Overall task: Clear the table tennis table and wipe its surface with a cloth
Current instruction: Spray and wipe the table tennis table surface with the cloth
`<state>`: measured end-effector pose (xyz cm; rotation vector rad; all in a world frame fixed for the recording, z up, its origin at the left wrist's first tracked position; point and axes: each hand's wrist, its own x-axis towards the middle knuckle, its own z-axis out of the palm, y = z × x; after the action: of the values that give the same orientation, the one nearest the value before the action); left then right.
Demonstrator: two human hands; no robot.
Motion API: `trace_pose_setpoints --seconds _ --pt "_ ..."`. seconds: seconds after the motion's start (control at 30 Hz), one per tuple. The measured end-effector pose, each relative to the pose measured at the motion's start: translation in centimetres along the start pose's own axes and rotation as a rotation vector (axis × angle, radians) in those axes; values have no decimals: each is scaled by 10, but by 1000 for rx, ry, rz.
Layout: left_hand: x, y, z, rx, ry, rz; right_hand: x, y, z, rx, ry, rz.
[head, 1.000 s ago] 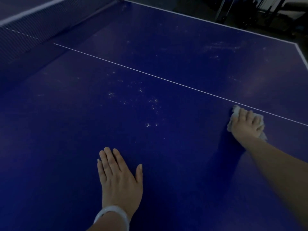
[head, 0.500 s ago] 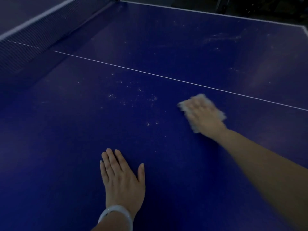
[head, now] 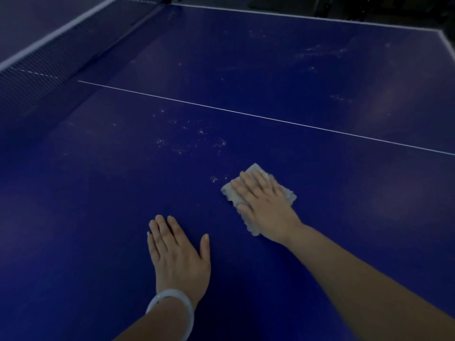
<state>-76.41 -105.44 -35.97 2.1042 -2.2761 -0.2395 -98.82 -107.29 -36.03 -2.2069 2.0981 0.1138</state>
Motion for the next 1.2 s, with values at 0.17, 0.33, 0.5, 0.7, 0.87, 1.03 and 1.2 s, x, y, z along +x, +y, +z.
trace_pose_setpoints --seconds 0.17,0.33,0.5,0.7,0.87,1.03,1.2 --pt "0 1 -1 4 -2 2 -79 73 7 181 79 810" --pt "-1 0 -5 16 -48 12 -98 -27 10 236 149 1058" --pt "-1 -2 -7 -22 -65 27 -47 -128 10 244 142 917" --pt "2 -12 -12 -155 -120 57 -34 -132 10 258 116 922" --pt "24 -80 -28 -249 -151 363 -34 -134 6 243 96 931" --pt "103 -140 -47 -83 -3 305 -33 -136 3 278 124 947" --pt "152 -138 -37 20 -55 161 -33 -135 6 252 126 965"
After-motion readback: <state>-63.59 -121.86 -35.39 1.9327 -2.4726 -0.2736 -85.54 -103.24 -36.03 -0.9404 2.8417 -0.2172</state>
